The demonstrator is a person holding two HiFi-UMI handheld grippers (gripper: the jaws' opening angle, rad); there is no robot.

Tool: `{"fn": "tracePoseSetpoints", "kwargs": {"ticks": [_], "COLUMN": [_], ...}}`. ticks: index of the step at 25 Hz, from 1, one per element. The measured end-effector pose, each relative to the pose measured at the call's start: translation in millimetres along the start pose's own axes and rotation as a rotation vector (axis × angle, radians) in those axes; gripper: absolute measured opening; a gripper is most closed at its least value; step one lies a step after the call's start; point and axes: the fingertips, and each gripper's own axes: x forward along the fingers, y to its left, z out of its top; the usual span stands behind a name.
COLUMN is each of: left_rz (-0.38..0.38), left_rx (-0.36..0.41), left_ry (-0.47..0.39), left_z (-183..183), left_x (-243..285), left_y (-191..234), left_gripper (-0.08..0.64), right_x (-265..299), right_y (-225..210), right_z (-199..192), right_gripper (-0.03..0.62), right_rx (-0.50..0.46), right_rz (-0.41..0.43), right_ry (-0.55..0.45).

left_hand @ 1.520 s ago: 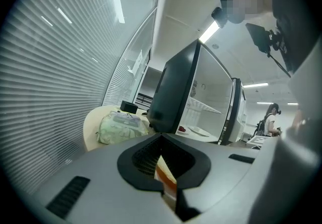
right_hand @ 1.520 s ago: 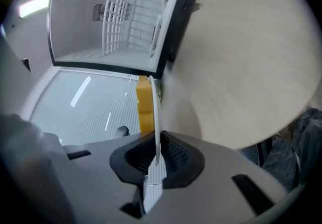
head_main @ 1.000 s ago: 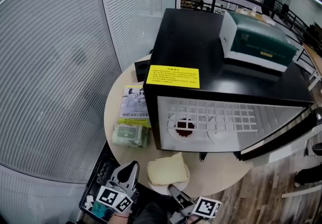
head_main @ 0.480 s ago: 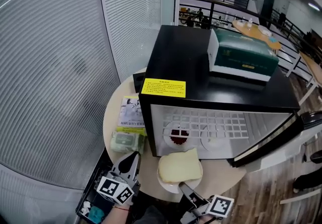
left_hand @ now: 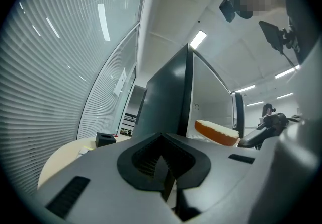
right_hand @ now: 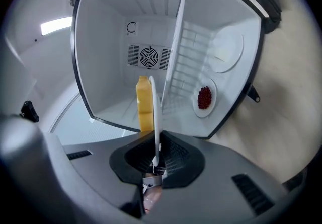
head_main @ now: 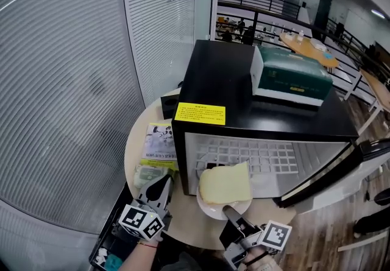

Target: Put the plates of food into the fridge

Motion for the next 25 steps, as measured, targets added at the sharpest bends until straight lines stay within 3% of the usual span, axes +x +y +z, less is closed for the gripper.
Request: {"fn": "tracePoseSetpoints", "kwargs": {"ticks": [13,25], "left_rz": [-0.009,-0.038], "left_rx": [0.013,-0.024], "left_ry": [-0.013,-0.047], "left_z": [12.4,22.9], "left_x": [24.7,35.2], "left_y": [17.7,14.4], "left_gripper": [-0.009,-0.009], "right_x": [54.5,74.5], "right_y": [9.3,-4.8], "right_z": [46.4,53.2], "right_gripper": [0.025,0.026], "right_rx": [0.002,0.119], "right_rz": [-0.021,-0.108], "right_ry": [-0.049,-0.098]}}
